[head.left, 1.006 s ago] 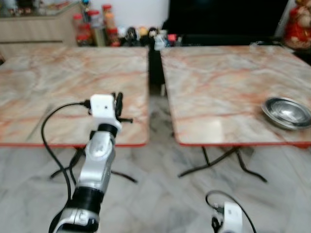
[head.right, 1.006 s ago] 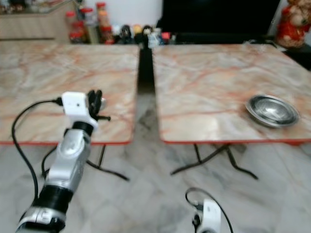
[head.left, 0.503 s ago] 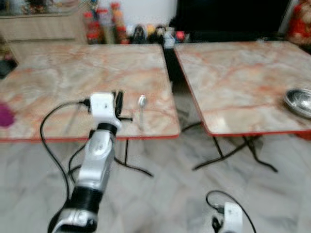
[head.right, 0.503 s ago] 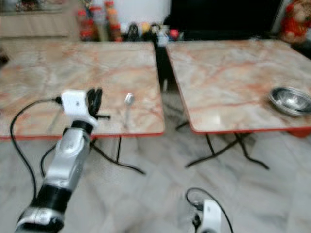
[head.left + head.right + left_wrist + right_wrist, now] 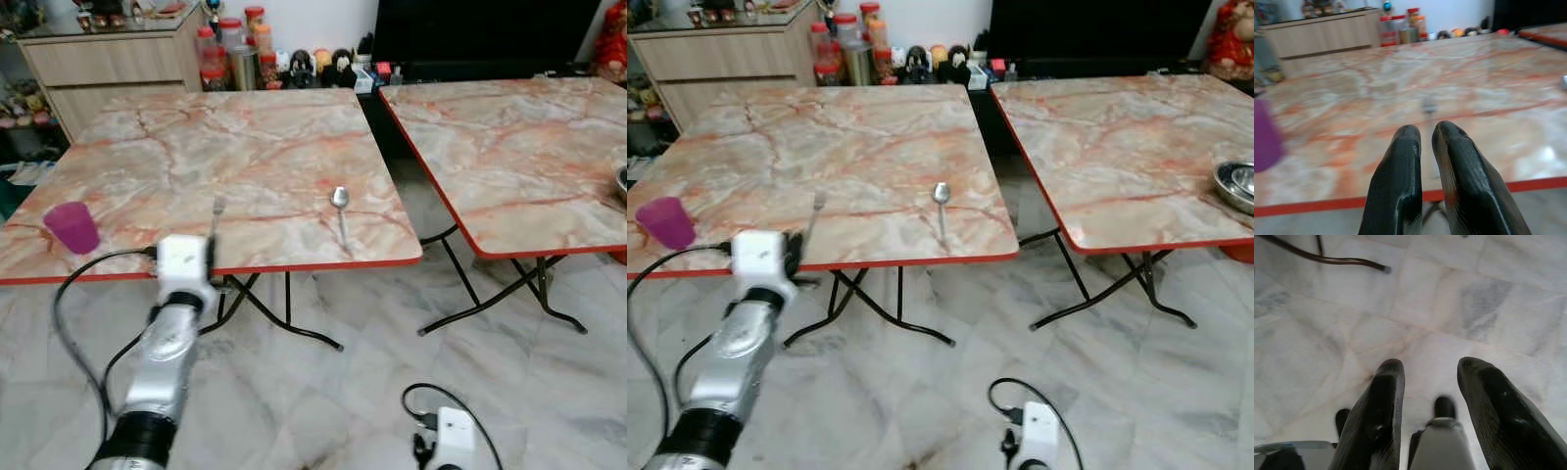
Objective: Setting the table
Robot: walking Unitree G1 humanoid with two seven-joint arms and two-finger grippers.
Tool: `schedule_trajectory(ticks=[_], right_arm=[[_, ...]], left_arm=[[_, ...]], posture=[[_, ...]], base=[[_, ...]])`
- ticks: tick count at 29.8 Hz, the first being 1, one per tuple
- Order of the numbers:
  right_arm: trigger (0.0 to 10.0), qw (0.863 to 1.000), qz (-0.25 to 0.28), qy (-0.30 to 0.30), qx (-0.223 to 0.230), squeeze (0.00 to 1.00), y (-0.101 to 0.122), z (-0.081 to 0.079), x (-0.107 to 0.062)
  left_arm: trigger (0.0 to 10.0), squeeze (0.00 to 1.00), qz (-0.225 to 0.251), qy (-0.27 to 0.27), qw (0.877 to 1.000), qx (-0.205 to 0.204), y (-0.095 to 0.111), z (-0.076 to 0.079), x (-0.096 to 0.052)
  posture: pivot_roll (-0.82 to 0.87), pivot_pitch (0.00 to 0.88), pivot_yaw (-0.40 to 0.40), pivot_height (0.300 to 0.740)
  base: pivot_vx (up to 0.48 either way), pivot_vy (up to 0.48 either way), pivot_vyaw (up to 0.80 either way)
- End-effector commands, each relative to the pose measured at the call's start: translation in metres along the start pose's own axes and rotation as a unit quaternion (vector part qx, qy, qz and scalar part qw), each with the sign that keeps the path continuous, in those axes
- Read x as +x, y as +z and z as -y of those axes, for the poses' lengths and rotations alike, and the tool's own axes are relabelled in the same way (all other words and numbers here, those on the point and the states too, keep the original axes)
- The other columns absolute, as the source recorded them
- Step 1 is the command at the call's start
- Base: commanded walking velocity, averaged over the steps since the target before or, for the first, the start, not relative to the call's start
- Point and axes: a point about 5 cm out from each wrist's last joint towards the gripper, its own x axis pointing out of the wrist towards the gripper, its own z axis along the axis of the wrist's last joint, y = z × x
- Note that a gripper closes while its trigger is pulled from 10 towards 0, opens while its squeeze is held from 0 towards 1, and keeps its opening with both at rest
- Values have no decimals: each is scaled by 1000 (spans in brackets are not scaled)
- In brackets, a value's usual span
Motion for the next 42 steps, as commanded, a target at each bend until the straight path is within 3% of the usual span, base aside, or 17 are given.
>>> schedule_trajectory(ticks=[1, 3, 4, 8, 9, 12, 19, 31, 35, 42], right_arm=[[10000, 1000, -1, -11, -3, 0, 0, 10, 0], [10000, 1000, -2, -9, -4, 0, 0, 8, 0], [10000, 1000, -1, -6, -6, 0, 1, 6, 0], [10000, 1000, 0, -6, -6, 0, 2, 6, 0], [10000, 1000, 0, -6, -6, 0, 2, 6, 0], [10000, 1000, 1, -6, -6, 0, 2, 7, 0], [10000, 1000, 0, -9, -2, 0, 2, 8, 0], [10000, 1000, 0, -8, -5, 0, 1, 5, 0], [10000, 1000, 1, -13, -5, 0, 1, 6, 0], [10000, 1000, -2, -18, 7, 0, -1, 10, -1]], left_arm=[[10000, 0, -11, -3, 1000, 9, -9, 2, -4], [10000, 0, -33, 9, 999, 9, -19, -4, -8], [10000, 0, -73, 24, 997, 17, -38, -11, -14], [10000, 0, -146, 11, 989, 36, -67, -13, -27], [10000, 0, -146, 11, 989, 36, -67, -13, -27], [10000, 0, -212, 1, 977, 32, -92, -13, -43], [10000, 0, -280, 0, 960, 22, -121, -15, -65], [10000, 0, -364, -32, 930, 32, -146, -2, -88], [10000, 0, -390, -39, 919, 37, -153, 4, -96], [10000, 0, -398, -51, 915, 42, -154, 8, -97]], posture=[[84, 0, 2, 736], [87, 0, 1, 736], [86, 0, 1, 736], [85, 0, 1, 736], [85, 0, 1, 736], [84, 0, 3, 736], [85, 0, 5, 736], [79, 0, 7, 736], [68, 0, 12, 736], [63, 0, 13, 736]], base=[[0, 322, 0], [0, 247, 0], [0, 0, 0], [0, 0, 0], [0, 0, 0], [0, 0, 0], [0, 0, 0], [209, 0, 0], [319, 0, 800], [339, 0, 0]])
